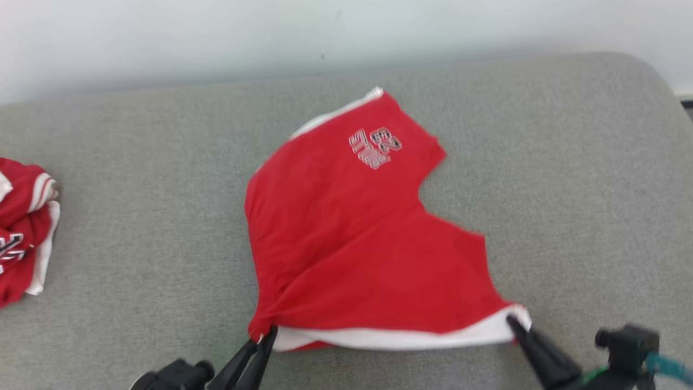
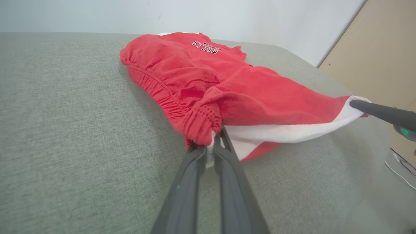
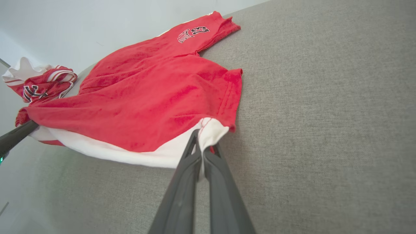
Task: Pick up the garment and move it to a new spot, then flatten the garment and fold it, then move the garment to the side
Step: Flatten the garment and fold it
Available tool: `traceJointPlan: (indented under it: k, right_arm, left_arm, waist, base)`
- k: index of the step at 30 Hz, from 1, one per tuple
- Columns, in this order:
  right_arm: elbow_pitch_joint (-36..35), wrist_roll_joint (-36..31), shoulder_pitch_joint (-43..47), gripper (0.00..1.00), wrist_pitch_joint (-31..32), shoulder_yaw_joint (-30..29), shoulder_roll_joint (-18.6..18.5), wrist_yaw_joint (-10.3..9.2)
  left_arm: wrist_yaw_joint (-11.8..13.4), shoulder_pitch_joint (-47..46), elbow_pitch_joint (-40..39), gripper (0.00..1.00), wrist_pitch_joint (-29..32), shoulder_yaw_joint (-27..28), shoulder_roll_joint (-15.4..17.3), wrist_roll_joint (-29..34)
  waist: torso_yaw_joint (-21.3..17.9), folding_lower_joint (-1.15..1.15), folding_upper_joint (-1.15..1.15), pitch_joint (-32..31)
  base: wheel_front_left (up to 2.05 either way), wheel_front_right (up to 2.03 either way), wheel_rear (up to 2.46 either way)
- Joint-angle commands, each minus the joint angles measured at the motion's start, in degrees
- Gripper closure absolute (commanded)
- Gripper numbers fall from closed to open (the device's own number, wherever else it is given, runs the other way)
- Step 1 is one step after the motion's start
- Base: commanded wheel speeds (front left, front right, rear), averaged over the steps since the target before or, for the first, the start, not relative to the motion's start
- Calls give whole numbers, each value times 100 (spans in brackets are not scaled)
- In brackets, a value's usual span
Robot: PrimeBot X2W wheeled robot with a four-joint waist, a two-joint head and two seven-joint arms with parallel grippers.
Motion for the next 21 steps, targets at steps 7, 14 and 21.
traceJointPlan:
  k: [7,14,21]
  right_arm:
    - [-642,-349,912,100,421,-676,350,-14]
    - [-1070,-660,1136,100,829,-1408,600,-14]
    - [-967,-655,430,100,1184,-1959,699,-14]
  left_arm:
    - [-92,439,-133,100,-18,60,106,235]
    - [-163,442,-244,100,-18,120,-142,380]
    - [-328,111,-214,100,-18,172,-348,554]
  waist:
    - [86,1,1,-335]
    - [177,1,1,-445]
    - [362,1,1,-447]
  base:
    - [0,0,0]
    - [0,0,0]
    - [0,0,0]
